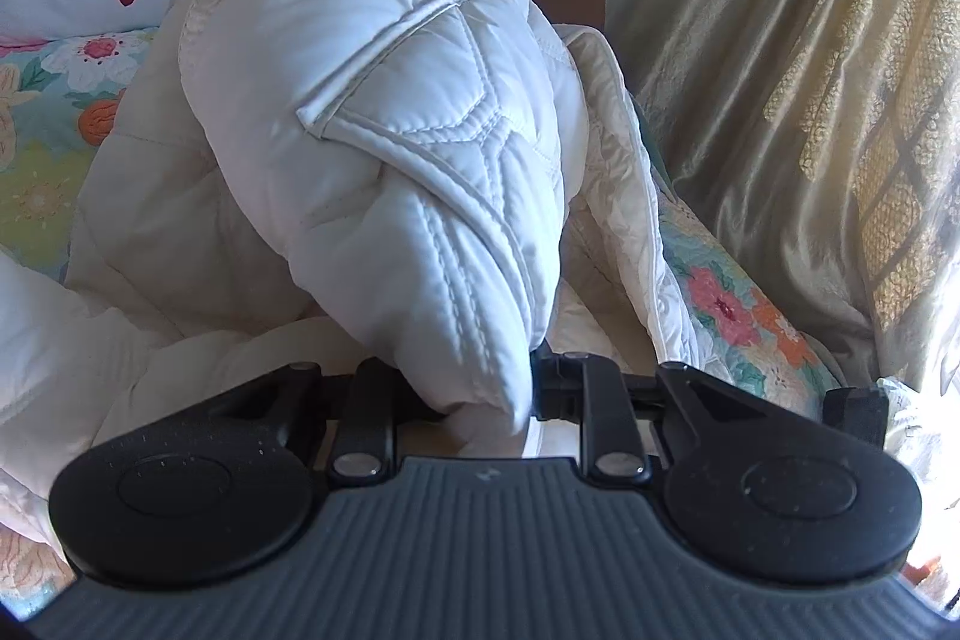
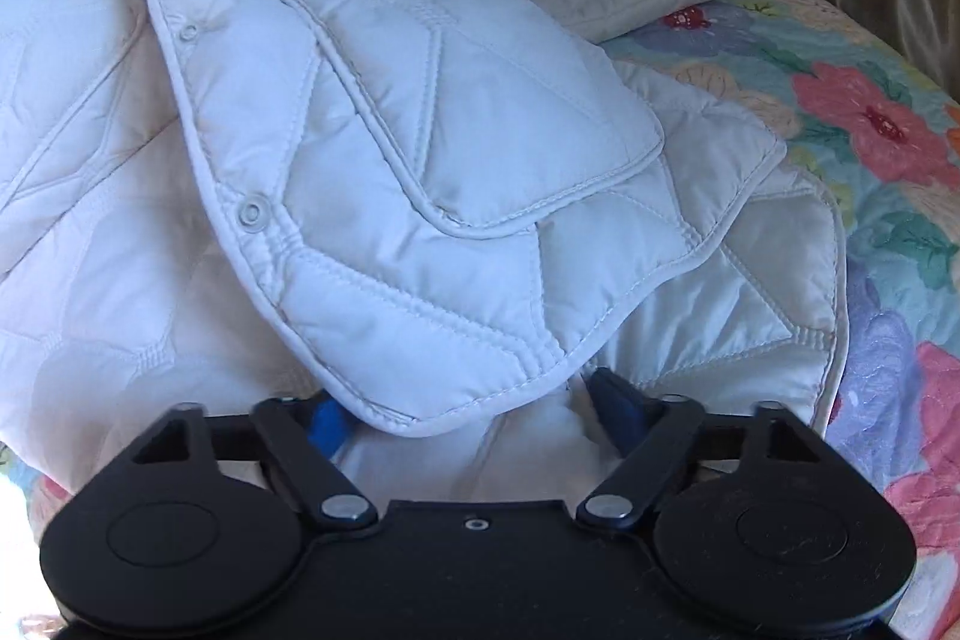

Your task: Fold clothes

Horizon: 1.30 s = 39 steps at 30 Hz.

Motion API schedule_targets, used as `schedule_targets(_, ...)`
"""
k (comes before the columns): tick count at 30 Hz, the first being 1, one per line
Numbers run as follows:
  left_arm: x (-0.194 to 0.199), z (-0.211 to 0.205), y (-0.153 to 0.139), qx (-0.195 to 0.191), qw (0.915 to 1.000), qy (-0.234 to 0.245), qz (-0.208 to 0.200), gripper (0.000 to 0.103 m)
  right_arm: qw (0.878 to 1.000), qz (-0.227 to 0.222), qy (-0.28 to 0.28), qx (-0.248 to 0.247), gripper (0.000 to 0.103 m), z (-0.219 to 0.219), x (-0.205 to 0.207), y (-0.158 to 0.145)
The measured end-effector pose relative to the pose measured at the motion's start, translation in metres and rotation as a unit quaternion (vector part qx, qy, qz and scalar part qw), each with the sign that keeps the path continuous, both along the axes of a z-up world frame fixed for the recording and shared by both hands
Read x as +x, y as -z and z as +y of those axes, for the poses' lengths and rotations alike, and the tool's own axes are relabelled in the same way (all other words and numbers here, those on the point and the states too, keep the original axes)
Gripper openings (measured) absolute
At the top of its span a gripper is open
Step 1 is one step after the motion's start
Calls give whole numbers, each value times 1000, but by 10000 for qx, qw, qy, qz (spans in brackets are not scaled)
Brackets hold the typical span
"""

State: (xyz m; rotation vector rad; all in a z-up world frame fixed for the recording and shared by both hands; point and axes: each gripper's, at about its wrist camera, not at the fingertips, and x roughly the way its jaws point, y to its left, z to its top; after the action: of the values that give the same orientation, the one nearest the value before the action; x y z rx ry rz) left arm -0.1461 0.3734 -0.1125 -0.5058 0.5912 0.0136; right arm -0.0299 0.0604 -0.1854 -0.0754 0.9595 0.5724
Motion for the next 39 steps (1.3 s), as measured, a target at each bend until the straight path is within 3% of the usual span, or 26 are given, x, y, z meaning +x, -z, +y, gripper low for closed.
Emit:
schedule_targets(2,-2,1,-3,-10,10000,-46,-26,22,9993,50,-342,152,19,-4,-12,-14)
schedule_targets(3,-5,2,-4,-50,9999,-86,-51,22,9986,-152,-501,109,16,-5,-23,-27)
schedule_targets(5,-9,5,-7,-122,9998,-156,-99,22,9949,-607,-804,-55,16,-9,-48,-55)
schedule_targets(7,-13,3,-12,-124,9998,-138,-116,22,9923,-760,-970,-86,16,-15,-70,-77)
schedule_targets(11,-20,-5,-21,13,9999,132,-3,22,9904,-613,-1231,-172,16,-10,-105,-101)
schedule_targets(16,-20,-15,-19,-18,9972,665,338,23,9890,-208,-1317,-643,17,-12,-105,-86)
schedule_targets(20,0,-27,24,-278,9914,905,903,23,9960,38,-857,-267,31,-15,-84,-73)
schedule_targets(24,16,-38,74,-621,9800,980,1615,23,9987,131,-471,122,57,-8,-58,-66)
schedule_targets(30,14,-62,68,100,9798,1043,1703,23,9982,601,-36,59,64,9,-16,-31)
schedule_targets(31,13,-65,67,189,9795,1038,1717,23,9979,641,-10,27,61,10,-12,-25)
schedule_targets(32,12,-67,65,269,9792,1039,1721,23,9982,601,-29,-3,25,11,-11,-23)
schedule_targets(33,12,-70,63,344,9789,1044,1723,23,9987,513,-67,-40,11,12,-11,-23)
schedule_targets(36,8,-76,53,495,9786,1097,1671,23,9976,-537,-307,-296,8,13,-32,-56)
schedule_targets(39,4,-80,31,511,9806,1212,1454,29,9733,-1977,-339,-1115,8,13,-58,-98)
